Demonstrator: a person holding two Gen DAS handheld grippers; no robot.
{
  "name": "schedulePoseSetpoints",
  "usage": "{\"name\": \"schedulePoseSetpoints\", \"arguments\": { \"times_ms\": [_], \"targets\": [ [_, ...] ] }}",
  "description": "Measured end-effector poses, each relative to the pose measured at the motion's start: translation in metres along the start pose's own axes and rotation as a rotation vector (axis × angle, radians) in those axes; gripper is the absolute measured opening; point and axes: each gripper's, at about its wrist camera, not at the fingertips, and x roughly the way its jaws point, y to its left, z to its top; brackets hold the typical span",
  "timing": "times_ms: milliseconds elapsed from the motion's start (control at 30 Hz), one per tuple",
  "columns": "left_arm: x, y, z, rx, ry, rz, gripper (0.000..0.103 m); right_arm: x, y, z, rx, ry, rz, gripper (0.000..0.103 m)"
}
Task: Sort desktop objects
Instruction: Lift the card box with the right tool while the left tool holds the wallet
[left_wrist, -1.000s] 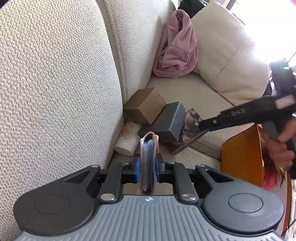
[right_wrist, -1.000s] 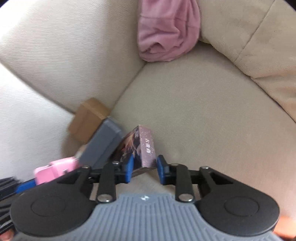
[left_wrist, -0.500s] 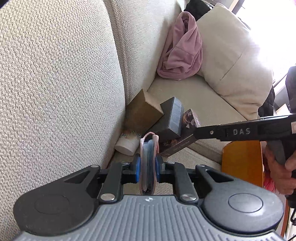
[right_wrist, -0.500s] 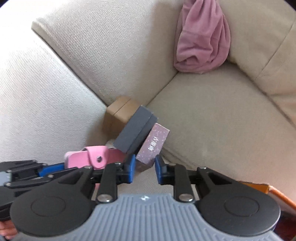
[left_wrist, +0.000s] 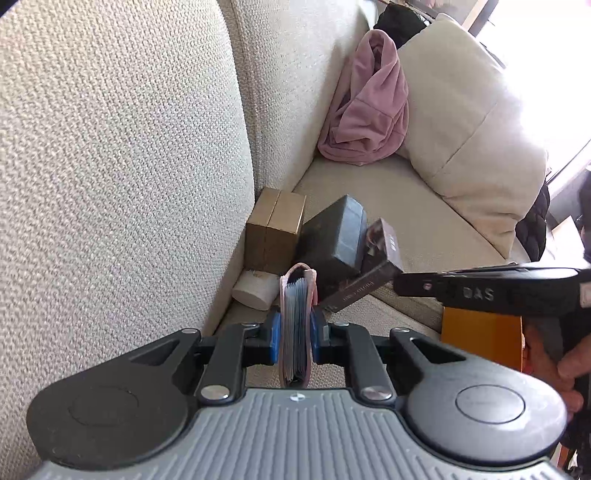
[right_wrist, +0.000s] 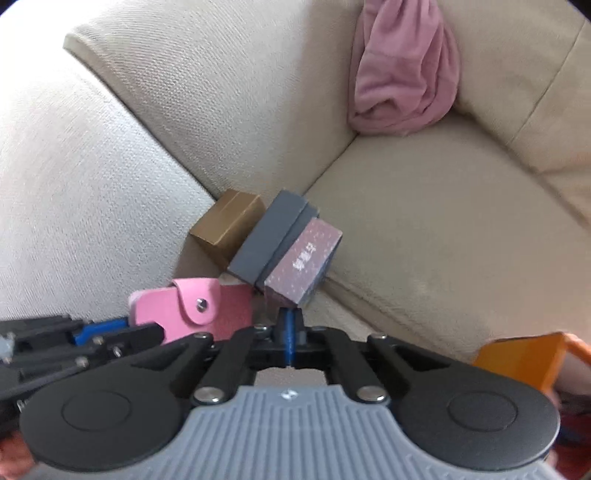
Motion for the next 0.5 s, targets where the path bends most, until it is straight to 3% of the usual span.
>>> {"name": "schedulePoseSetpoints", "arguments": {
  "times_ms": [167, 267, 500],
  "targets": [
    [-0.011, 0.003, -0.004, 0.023, -0.011, -0.005, 0.017, -0.02, -0.002, -0.016, -0.003, -0.056, -0.036, 0.0],
    [-0.02, -0.001, -0.013, 0.042, -0.017, -0.009, 0.017, -0.03, -0.006, -0.026, 0.021, -0.069, -0.015, 0.0],
    [-0.026, -0.008, -0.021, 0.019, -0.022, 0.0, 0.017, -0.041, -0.016, -0.041, 0.052, -0.047, -0.02, 0.0]
  ]
}}
